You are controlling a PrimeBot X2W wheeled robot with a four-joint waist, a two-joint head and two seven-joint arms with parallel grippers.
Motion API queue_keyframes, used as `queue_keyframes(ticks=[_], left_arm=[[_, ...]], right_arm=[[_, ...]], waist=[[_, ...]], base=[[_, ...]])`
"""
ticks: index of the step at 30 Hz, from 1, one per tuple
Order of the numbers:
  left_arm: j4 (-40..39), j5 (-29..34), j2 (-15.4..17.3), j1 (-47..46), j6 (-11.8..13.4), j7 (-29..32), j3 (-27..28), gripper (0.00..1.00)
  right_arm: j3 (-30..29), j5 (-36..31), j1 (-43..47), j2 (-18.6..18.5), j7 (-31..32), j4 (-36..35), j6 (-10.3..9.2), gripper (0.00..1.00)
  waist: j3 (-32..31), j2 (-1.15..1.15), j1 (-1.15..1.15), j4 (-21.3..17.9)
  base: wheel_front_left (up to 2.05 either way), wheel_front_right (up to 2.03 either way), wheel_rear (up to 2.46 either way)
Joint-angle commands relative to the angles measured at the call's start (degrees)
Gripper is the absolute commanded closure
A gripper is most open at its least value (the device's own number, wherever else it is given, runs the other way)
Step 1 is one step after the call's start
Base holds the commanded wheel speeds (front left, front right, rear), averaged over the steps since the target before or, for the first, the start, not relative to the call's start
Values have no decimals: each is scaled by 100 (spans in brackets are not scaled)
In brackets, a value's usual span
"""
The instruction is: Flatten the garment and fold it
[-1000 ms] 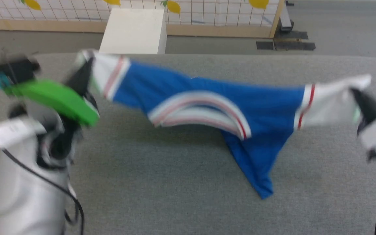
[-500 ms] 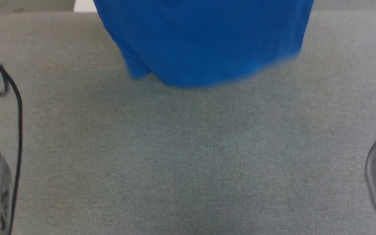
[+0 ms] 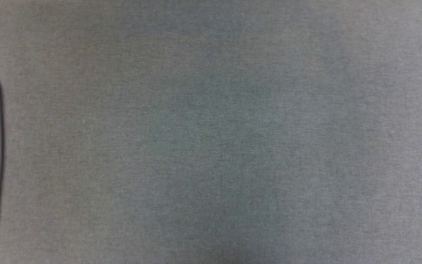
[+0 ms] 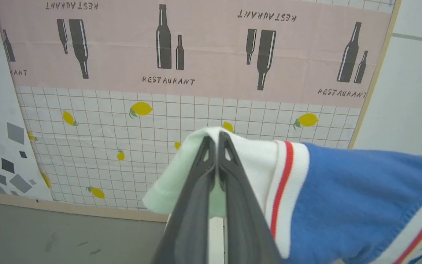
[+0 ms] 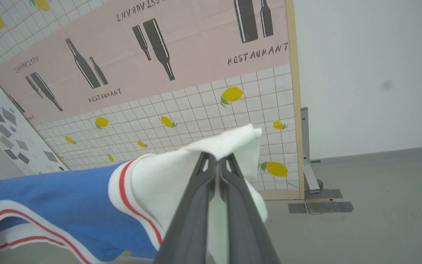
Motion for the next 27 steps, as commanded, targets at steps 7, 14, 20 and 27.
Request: queue_keyframes(ticks=[7, 14, 20, 27], left_arm=[[356, -354, -260, 1358, -313, -481, -101, 100], [158, -887, -602, 3469, -432, -972, -14, 100], [-357, -1244, -962, 5420, -310, -1003, 30, 100], [-1266, -1487, -1040, 7136, 61, -542, 48, 100]], right_arm=[[185, 406, 1419, -19, -248, 84, -9, 100], [317, 1408, 3597, -134, -397, -488, -9, 100], [79, 1984, 5791, -150, -375, -1477, -9, 100], [-152, 2231, 7736, -49, 65, -2609, -9, 100]], waist=[[-415, 0, -1, 170], [-1237, 0, -1, 289], [-1869, 0, -1, 394], [-2300, 0, -1, 376]], base=[[0, 0, 0], [0, 0, 0], [0, 0, 0], [0, 0, 0]])
